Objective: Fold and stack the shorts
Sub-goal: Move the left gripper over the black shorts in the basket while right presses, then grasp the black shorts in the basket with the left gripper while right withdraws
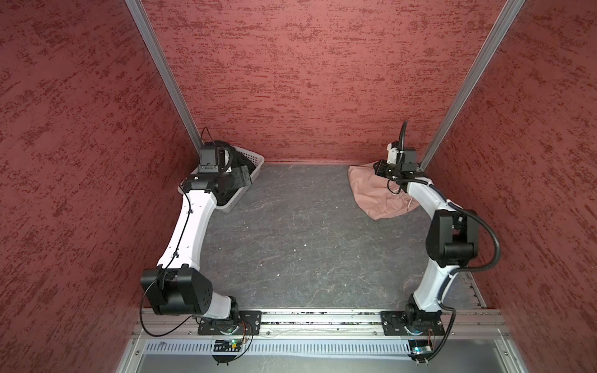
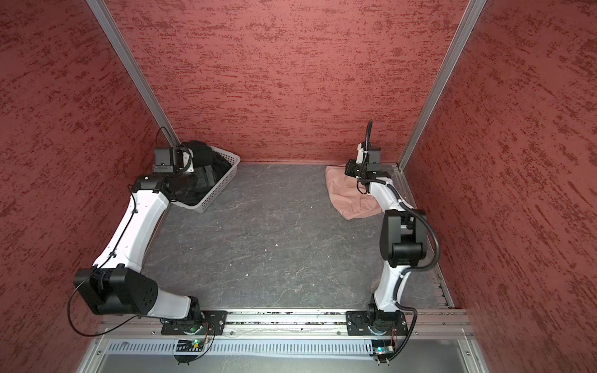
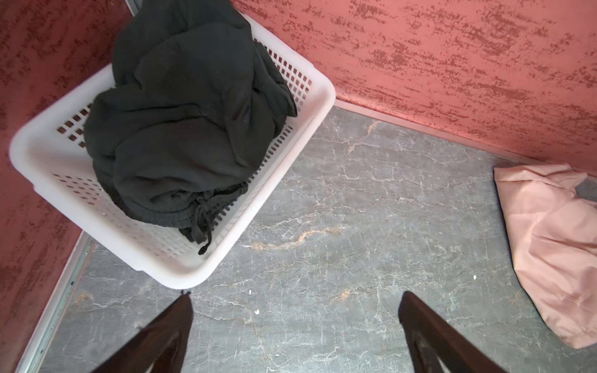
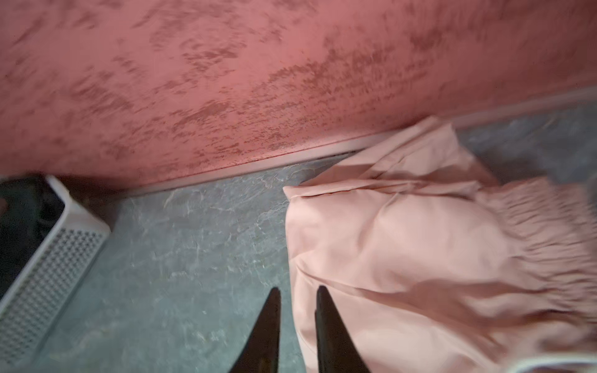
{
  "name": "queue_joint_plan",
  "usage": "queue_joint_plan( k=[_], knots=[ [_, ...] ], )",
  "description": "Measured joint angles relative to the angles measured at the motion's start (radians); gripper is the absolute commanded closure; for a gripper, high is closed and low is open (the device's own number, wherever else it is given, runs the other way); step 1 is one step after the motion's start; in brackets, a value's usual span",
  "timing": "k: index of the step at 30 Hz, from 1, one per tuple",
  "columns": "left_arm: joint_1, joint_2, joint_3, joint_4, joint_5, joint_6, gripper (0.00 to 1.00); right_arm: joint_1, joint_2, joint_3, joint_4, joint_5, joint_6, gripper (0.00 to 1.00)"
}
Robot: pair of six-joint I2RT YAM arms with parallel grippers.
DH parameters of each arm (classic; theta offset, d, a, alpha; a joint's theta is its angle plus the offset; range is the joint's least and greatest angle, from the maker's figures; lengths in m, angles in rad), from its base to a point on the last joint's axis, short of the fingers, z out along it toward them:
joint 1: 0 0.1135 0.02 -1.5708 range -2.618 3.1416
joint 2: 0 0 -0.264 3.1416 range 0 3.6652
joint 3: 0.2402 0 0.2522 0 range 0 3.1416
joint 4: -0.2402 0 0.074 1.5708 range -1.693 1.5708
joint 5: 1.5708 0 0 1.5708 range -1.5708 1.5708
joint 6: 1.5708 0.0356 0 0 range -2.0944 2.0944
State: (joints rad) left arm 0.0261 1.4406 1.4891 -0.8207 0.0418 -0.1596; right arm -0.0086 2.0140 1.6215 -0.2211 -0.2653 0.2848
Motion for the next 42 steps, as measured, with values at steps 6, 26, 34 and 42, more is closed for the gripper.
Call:
queue_joint_plan(
  k=[6, 26, 34, 42],
  knots=[
    [0.046, -0.006, -0.013, -0.014, -0.001, 0.000, 0.01, -0.003, 0.277, 0.185, -0.126, 0.005, 0.037, 0.96],
    [0.114, 0.064, 0.040, -0.017, 0.010, 0.001, 0.01, -0.084, 0.606, 0.677, -0.352, 0.050, 0.147, 0.96],
    [0.116, 0.097, 0.040, -0.010, 0.029, 0.001, 0.01, -0.160, 0.594, 0.653, -0.343, 0.047, 0.151, 0.96],
    [0.122, 0.130, 0.041, 0.010, -0.004, 0.002, 0.01, -0.198, 0.485, 0.465, -0.252, -0.018, 0.112, 0.69]
  ],
)
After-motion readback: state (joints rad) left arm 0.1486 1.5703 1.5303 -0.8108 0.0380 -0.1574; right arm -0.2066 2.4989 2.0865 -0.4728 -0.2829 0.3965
